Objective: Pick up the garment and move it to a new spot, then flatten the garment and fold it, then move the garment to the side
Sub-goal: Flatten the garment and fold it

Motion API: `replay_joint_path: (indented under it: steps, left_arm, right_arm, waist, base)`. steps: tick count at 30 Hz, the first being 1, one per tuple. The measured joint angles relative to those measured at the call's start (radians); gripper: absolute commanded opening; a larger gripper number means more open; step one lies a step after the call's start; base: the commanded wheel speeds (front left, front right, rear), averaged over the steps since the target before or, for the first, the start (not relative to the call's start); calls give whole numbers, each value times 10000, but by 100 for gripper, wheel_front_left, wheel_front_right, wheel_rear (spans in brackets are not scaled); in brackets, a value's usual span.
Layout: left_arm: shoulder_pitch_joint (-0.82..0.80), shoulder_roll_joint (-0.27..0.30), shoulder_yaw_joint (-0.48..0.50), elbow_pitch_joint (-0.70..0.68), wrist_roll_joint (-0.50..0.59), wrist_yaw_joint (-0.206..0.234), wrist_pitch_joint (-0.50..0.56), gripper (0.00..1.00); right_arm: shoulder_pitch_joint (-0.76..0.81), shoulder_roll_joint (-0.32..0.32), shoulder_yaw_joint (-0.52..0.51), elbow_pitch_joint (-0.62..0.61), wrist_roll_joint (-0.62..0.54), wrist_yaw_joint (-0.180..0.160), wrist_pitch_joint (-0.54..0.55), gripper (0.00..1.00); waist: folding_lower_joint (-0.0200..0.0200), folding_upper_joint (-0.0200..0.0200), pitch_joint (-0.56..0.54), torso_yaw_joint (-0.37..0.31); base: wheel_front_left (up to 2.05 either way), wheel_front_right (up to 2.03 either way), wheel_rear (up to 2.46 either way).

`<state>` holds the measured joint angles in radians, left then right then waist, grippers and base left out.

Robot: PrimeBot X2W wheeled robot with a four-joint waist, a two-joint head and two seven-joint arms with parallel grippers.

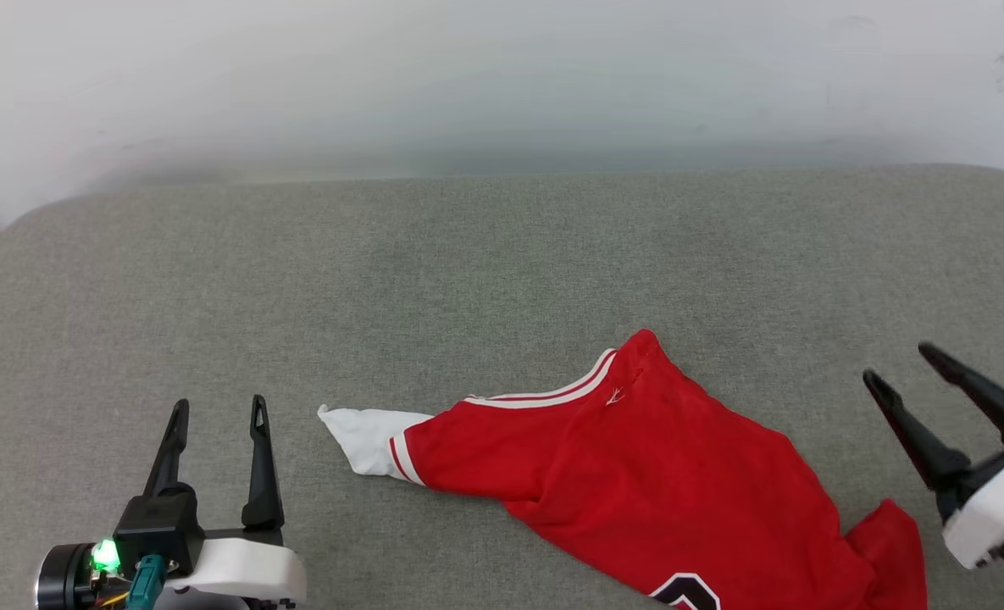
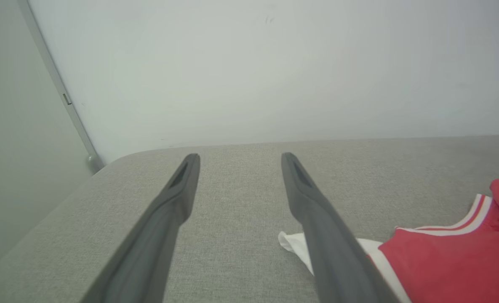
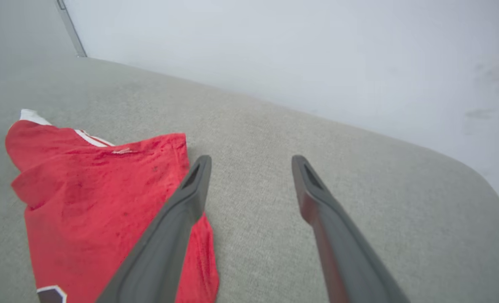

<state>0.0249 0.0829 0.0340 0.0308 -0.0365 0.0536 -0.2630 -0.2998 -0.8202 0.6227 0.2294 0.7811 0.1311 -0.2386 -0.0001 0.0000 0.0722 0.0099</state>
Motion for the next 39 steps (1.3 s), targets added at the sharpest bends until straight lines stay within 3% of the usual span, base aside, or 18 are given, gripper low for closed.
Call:
replay_joint_path:
  steps: [6,10,14,20,23,26,33,36,39]
  left_arm:
    - [-9,10,-4,-88,59,-12,0,100]
    - [-79,-6,-111,-165,61,-19,0,100]
    - [-301,-31,-217,-151,61,-31,0,100]
    - [-700,-111,-410,-209,58,-38,0,100]
    - [-978,-190,-548,-234,42,-8,0,100]
    - [-1213,-217,-644,-249,-31,35,0,100]
    - [-1774,-282,-934,-255,-153,161,0,100]
    - [-1941,-295,-1035,-228,-213,213,0,100]
    - [-1985,-309,-1093,-192,-286,261,0,100]
  right_arm:
    - [350,1354,-2297,-1149,-2249,0,261,100]
    - [-321,1576,-2476,-2190,-3219,2,1547,100]
    - [-1731,1097,-1352,-2742,-2926,0,3613,100]
    - [-4095,-12,1578,-2533,-805,0,7689,100]
    - [-5252,-71,2606,-2102,50,0,8966,100]
    - [-6205,146,3425,-1582,476,0,9505,100]
    - [-7575,989,5183,-115,775,0,9340,100]
    - [-7614,1053,6054,391,1024,-2,9463,100]
    - [-7644,924,6259,518,1116,-2,9503,100]
  waist:
    - [0,0,25,24]
    - [0,0,228,137]
    - [0,0,544,308]
    - [0,0,1152,668]
    - [1,0,1509,855]
    - [1,0,1901,1025]
    - [1,0,2814,1408]
    - [2,0,3120,1577]
    - [1,0,3308,1727]
  base:
    - [0,0,0]
    - [0,0,0]
    - [0,0,0]
    - [0,0,0]
    - [0,0,0]
    - [0,0,0]
    - [0,0,0]
    - [0,0,0]
    - [0,0,0]
